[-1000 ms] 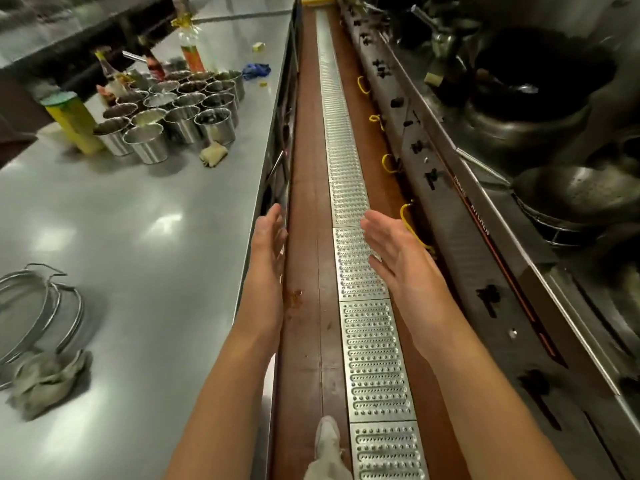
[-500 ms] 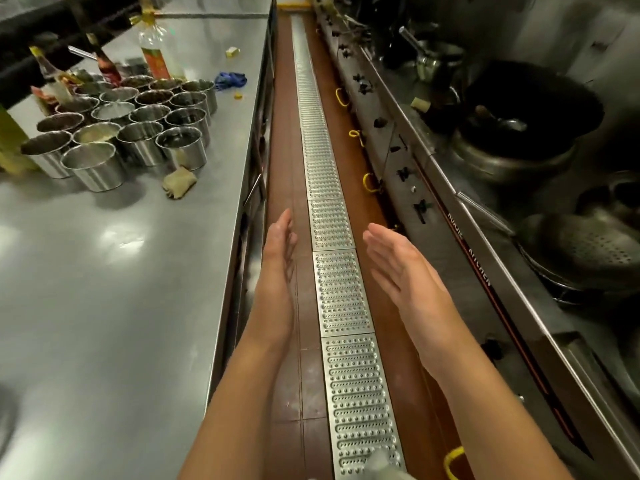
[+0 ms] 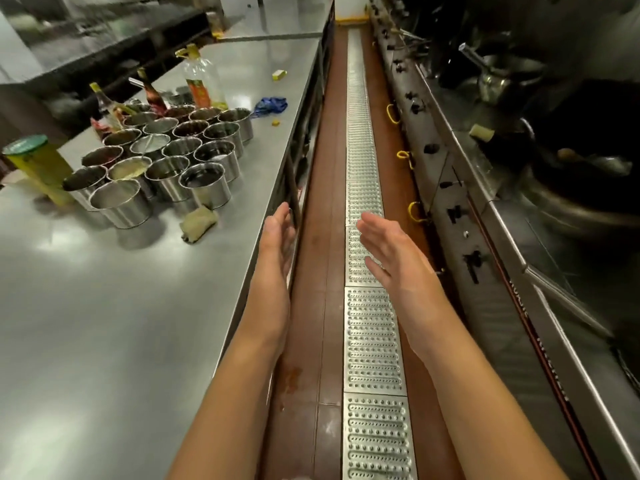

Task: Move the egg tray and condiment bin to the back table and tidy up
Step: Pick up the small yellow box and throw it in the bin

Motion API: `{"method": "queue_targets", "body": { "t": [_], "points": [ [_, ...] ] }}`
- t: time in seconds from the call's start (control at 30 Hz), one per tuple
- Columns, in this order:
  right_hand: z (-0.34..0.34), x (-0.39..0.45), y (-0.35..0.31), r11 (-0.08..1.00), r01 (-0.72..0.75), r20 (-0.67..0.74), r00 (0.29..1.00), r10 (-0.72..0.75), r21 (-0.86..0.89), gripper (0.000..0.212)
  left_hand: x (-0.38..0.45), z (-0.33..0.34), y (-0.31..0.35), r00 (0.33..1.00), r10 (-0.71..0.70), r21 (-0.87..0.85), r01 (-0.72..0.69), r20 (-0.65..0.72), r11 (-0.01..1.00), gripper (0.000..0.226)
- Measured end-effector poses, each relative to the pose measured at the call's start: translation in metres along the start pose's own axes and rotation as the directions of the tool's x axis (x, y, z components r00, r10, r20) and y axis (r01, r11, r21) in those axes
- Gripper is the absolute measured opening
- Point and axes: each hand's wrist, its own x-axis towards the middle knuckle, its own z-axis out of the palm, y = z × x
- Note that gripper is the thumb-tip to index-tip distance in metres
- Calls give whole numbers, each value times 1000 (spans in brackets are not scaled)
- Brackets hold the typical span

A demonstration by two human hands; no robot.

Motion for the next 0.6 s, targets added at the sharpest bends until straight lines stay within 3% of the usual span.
{"method": "queue_targets", "body": {
  "t": [0.27,0.37,0.5,0.6],
  "points": [
    [18,109,14,998,-56,132,990,53,18,62,97,-22,-11,994,7,60,0,-109,998,74],
    [24,160,11,998,-55,125,991,54,2,64,146,-29,-16,994,14,48,-8,-108,999,76],
    [25,225,2,999,-30,84,996,32,-34,42,216,-26,-22,996,-14,-10,13,-87,1000,74],
    [14,268,-2,999,-15,28,999,16,-39,50,271,-9,-26,999,-24,-18,24,-28,1000,71]
  ]
}}
